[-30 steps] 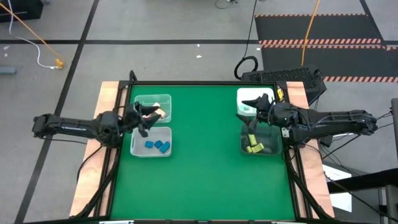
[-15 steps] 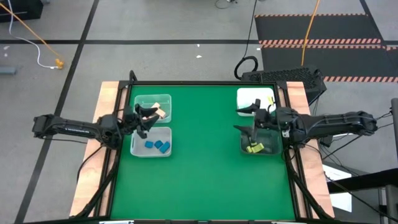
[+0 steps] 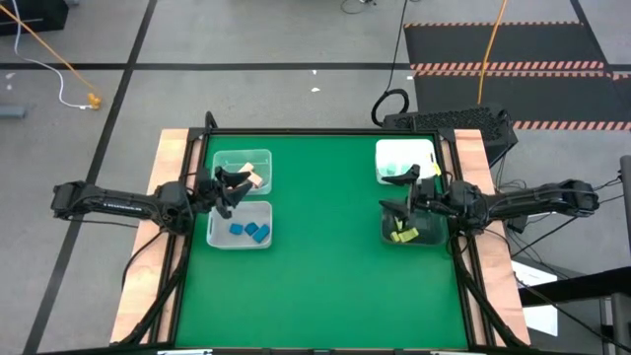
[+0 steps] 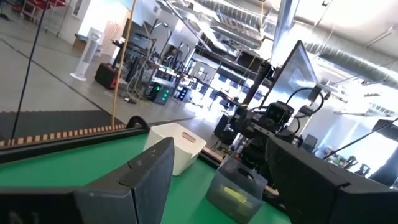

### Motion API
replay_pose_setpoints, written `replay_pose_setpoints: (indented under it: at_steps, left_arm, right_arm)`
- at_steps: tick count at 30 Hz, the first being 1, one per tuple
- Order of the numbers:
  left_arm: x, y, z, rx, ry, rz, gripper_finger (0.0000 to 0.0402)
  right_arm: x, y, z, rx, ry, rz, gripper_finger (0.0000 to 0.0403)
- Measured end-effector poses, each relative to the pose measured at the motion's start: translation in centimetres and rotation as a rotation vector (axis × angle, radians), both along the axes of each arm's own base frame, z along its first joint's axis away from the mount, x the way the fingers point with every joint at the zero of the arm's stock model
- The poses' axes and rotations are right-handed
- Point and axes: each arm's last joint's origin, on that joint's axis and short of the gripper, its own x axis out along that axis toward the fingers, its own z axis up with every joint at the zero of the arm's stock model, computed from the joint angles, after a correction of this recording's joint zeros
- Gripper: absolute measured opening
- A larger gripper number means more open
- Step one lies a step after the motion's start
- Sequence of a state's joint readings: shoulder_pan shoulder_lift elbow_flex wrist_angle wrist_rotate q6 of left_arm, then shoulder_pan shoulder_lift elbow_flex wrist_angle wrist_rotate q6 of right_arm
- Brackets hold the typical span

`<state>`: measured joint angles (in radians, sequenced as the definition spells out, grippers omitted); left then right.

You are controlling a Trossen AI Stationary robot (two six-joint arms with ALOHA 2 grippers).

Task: Sort & place blocks by color
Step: Return to Home Position

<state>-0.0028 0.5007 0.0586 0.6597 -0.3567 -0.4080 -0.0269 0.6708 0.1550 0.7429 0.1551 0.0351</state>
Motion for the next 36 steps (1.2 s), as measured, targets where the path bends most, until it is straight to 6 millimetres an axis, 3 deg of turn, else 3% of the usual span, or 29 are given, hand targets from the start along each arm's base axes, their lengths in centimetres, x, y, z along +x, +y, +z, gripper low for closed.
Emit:
replay_pose_setpoints:
  at_steps: [10,20,36]
  left_arm:
    - [0.0,0.0,-0.1,-0.016,0.001,-0.003,0.0255]
    - [0.0,0.0,-0.1,-0.015,0.002,-0.003,0.0255]
    - [0.0,0.0,-0.1,-0.015,0.002,-0.003,0.0255]
  right_arm:
    - [-0.6,0.0,-2.3,0.023,0.061,0.004,0.0332]
    - [-0.7,0.0,-2.1,0.19,-0.007,0.026,0.0332]
    - [-0.7,0.0,-2.3,0.196,0.007,0.025,0.0332]
